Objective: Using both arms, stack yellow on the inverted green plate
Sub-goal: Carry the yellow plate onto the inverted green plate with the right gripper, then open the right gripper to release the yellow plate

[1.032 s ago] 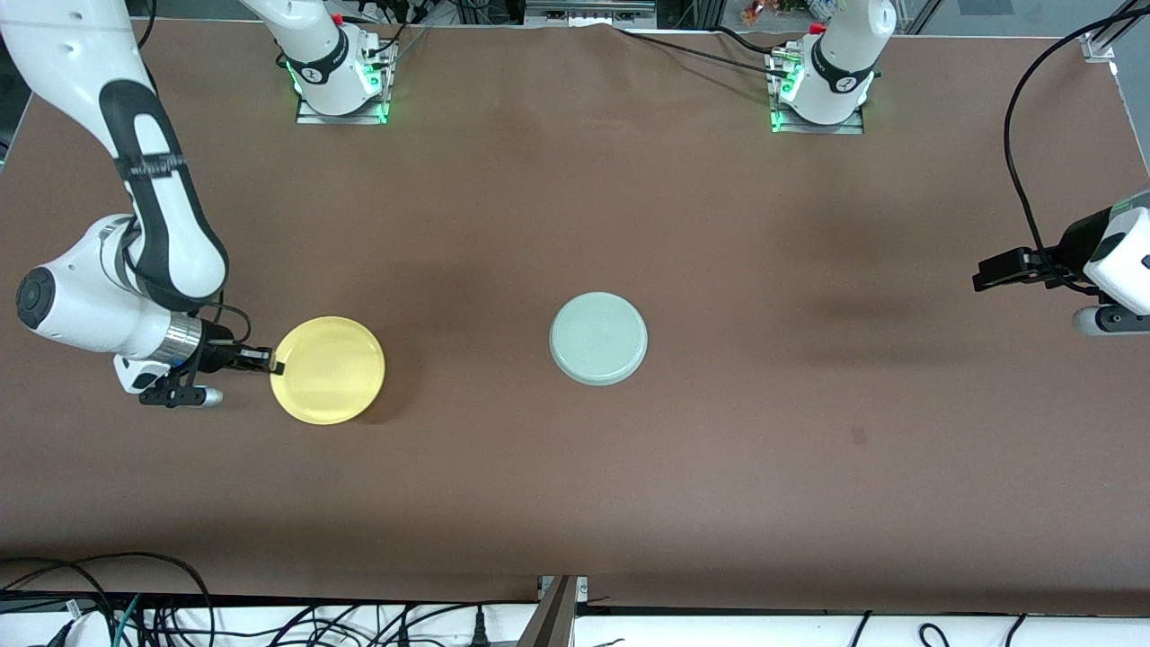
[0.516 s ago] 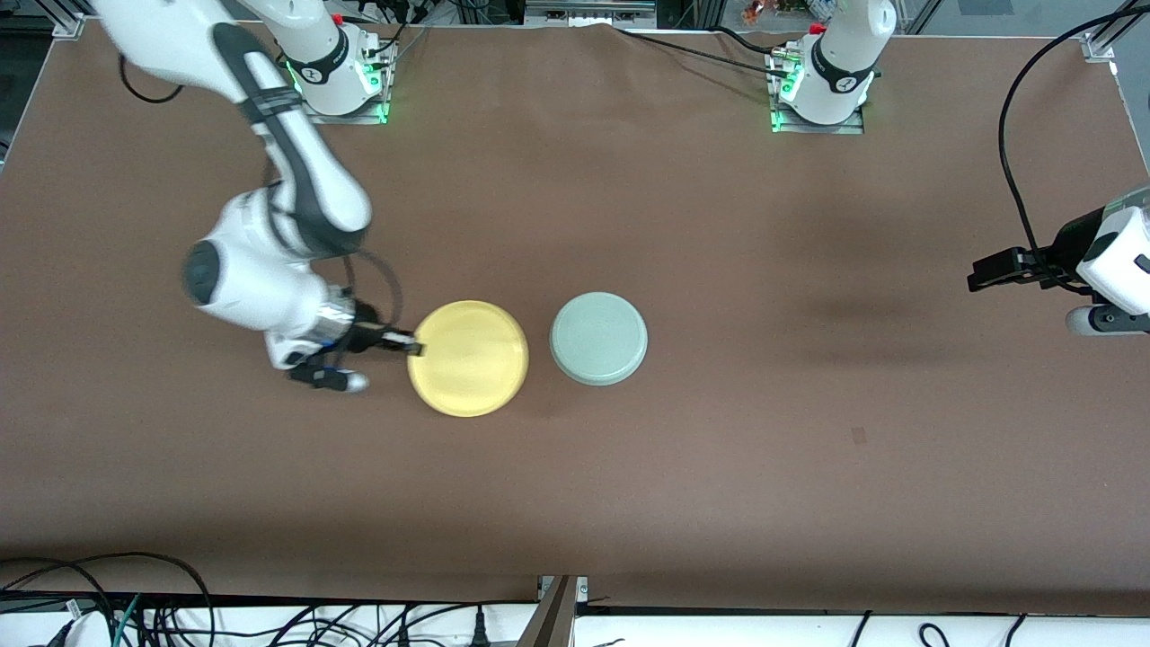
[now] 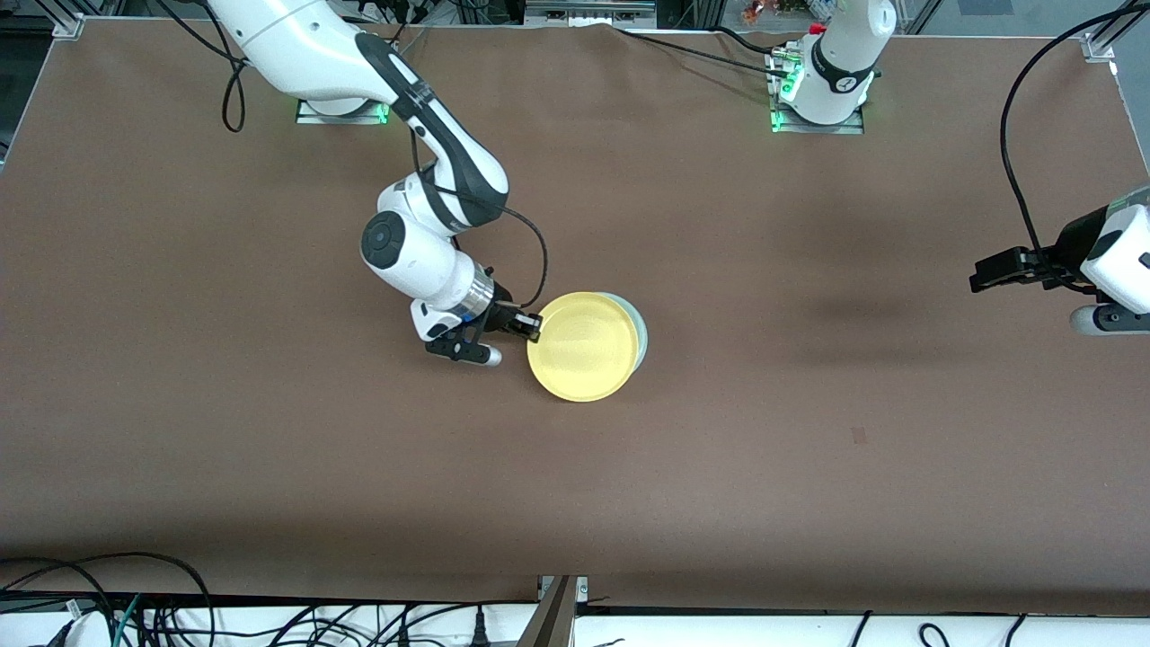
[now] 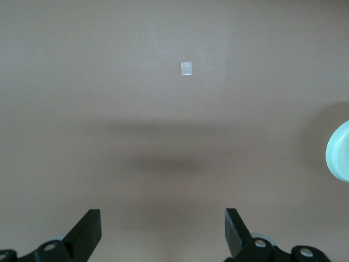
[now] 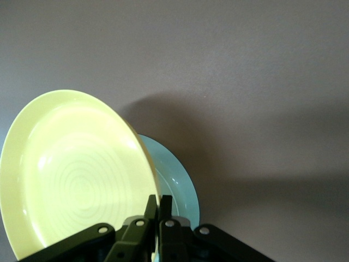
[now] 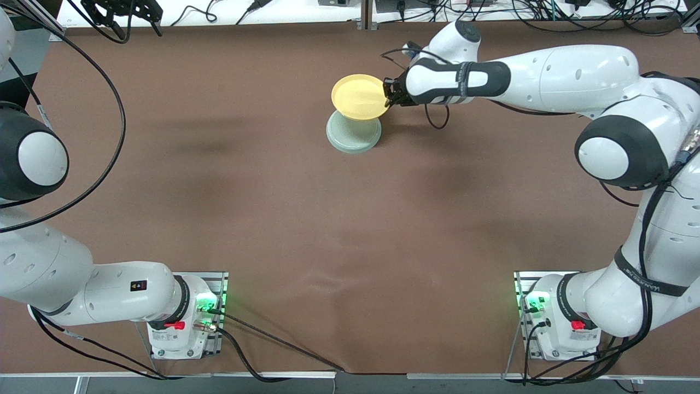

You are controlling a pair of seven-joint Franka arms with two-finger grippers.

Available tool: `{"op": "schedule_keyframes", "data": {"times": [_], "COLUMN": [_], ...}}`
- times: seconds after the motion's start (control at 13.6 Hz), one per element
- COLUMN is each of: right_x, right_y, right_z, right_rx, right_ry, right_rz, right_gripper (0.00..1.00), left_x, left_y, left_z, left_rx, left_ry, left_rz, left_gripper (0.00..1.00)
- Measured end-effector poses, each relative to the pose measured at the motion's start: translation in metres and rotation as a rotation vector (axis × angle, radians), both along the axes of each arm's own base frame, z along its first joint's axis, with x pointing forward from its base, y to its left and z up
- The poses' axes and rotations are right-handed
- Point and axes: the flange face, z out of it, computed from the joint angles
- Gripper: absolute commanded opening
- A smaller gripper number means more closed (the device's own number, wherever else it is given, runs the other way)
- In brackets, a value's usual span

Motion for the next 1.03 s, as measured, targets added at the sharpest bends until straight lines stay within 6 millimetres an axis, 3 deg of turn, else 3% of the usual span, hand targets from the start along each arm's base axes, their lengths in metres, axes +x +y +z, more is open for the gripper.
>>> {"op": "schedule_keyframes", "data": {"times": [0.37,0.44,0.81,1.03], "right_x": [-0.025,-0.029,-0.029,-0.011], "right_y": [0.031,0.036,0.037,0.019], "right_z": [-0.034,-0.039,-0.044,-0.016], "right_rx": [-0.017,-0.021,-0.052,-0.06], "right_ry": [-0.012,-0.015,-0.061,-0.117], "right_rz": [0.04,0.046,0.046,0.015], "right_gripper": [0.0,0.99,1.0,1.0], "left_x": [0.0,0.0,0.0,0.0], "left_y": [0.0,0.0,0.002,0.002], "left_z": [0.0,0.0,0.0,-0.001], "left_rx": [0.0,0.0,0.0,0.0], "left_ry": [0.0,0.0,0.001,0.002], "left_rz": [0.0,0.0,0.004,0.004], "left_gripper": [1.0,1.0,1.0,1.0]}}
